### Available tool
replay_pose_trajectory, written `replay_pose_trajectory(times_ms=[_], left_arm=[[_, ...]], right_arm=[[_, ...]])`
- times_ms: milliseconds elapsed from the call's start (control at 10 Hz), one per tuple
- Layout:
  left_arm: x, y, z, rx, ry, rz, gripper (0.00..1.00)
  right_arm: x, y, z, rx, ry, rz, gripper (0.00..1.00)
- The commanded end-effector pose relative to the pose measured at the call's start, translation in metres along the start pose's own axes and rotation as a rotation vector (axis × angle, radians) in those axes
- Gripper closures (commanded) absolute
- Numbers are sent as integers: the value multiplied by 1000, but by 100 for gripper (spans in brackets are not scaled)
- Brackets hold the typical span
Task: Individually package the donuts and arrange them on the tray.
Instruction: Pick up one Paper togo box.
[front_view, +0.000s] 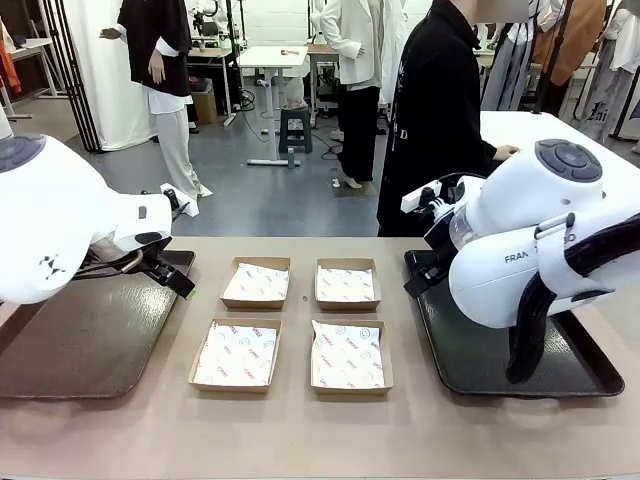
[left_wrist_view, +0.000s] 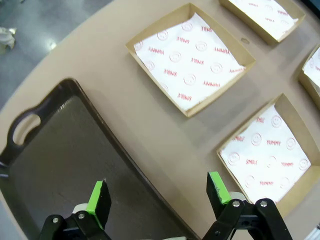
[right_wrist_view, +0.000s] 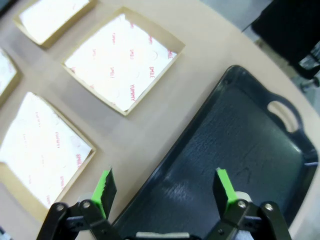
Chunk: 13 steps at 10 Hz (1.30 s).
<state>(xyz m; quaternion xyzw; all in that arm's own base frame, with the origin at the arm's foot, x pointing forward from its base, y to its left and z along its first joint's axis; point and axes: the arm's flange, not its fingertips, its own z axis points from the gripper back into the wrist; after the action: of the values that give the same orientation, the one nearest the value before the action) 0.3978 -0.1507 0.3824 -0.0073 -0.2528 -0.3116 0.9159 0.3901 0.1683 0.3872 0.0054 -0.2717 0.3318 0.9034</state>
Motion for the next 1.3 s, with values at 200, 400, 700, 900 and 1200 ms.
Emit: replay_pose_trajectory(times_ms=[200,400,700,900,1200], left_arm=[[-86,-31,94,-108,118,-120,0],[-111,-36,114,-150,145,-124,0],[-21,-15,125,-129,165,-115,0],[-21,-15,125,-129,165,-115,0],[-20,-2,138,-331,105,-18,0]], right_arm=[[-92,33,117,23,161,129,0],[-131,35,143,42,215,124,0],[-32,13,159,49,226,93,0],[-32,13,159,49,226,93,0],[-45,-12,176,277,113,-91,0]])
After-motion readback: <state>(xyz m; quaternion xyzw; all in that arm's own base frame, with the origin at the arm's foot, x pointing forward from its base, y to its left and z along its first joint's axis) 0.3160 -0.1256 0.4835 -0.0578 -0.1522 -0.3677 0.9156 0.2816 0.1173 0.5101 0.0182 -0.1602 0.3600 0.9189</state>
